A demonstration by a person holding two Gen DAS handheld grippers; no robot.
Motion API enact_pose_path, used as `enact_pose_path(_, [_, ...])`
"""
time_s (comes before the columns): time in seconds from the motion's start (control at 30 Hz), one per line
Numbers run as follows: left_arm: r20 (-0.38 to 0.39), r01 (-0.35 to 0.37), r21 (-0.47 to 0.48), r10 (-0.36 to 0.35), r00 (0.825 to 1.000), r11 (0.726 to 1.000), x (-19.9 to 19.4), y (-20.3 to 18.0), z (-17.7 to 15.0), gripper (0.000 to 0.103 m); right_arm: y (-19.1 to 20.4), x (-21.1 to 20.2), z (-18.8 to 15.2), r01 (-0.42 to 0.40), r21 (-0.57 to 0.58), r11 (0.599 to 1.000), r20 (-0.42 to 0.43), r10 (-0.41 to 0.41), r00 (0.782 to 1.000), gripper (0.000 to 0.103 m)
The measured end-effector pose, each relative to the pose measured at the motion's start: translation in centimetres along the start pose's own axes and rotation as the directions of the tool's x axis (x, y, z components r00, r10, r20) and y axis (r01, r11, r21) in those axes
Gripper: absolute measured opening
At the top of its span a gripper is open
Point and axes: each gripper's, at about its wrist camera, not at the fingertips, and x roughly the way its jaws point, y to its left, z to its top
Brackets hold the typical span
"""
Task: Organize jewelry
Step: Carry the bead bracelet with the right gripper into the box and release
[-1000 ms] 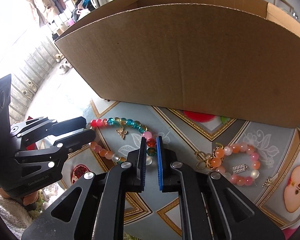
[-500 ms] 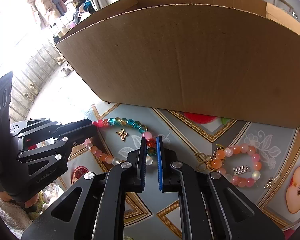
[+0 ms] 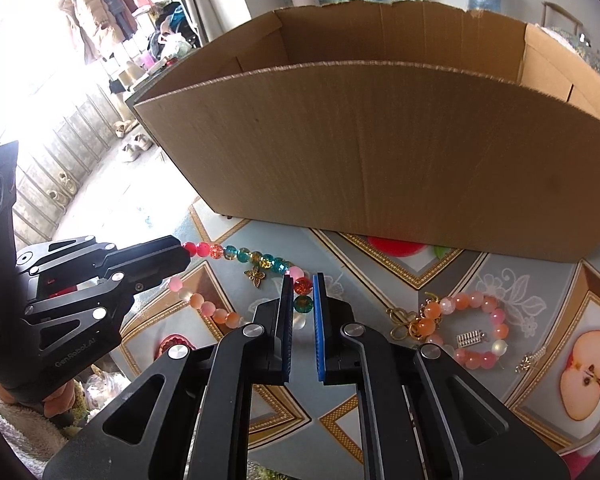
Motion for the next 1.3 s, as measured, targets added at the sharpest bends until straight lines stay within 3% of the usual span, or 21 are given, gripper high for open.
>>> enact_pose_path(0.53, [0.159,0.016,0.042,-0.023,0.987,0.999,-6.6,-2.0,1.1,0.009,0.8,-6.6,-2.8,-0.013,-0.035,0.999,0.167,0.018,0.986,0.007])
enact_pose_path(0.7, [0.248,0.009,0.087,-0.031,0.968,0.996,-9.8,-2.9,2.6,0.009,0.9,-9.8,-2.0,-0.022,-0.075,0.997,0.257,0.040,0.966,0.007])
enact_pose_path(0.9, [0.352,0.034,0.135,-0.080,0.933,0.990,-12.6,-2.9,7.1,0.009,1.2,-13.1,3.0,-0.033,-0.151,0.988,0.355,0.085,0.931,0.007])
enact_pose_path(1.0, [0.371,0.023,0.147,-0.076,0.925,0.989,-12.1,-2.6,9.8,0.009,0.4,-12.6,6.4,-0.055,-0.180,0.982,0.339,0.114,0.934,0.007])
enact_pose_path(1.07, [0.356,0.020,0.151,-0.073,0.932,0.988,-10.6,-2.1,11.8,0.009,-0.5,-11.2,8.9,-0.074,-0.185,0.980,0.299,0.128,0.946,0.007])
enact_pose_path(1.17, [0.287,0.016,0.144,-0.057,0.956,0.989,-7.2,-0.9,14.6,0.009,-2.0,-7.7,12.3,-0.131,-0.168,0.977,0.183,0.162,0.970,0.007])
enact_pose_path(1.3, [0.158,0.008,0.122,-0.027,0.987,0.992,-2.1,0.8,17.0,0.009,-2.7,-1.6,14.8,-0.190,-0.125,0.974,-0.015,0.189,0.982,0.007])
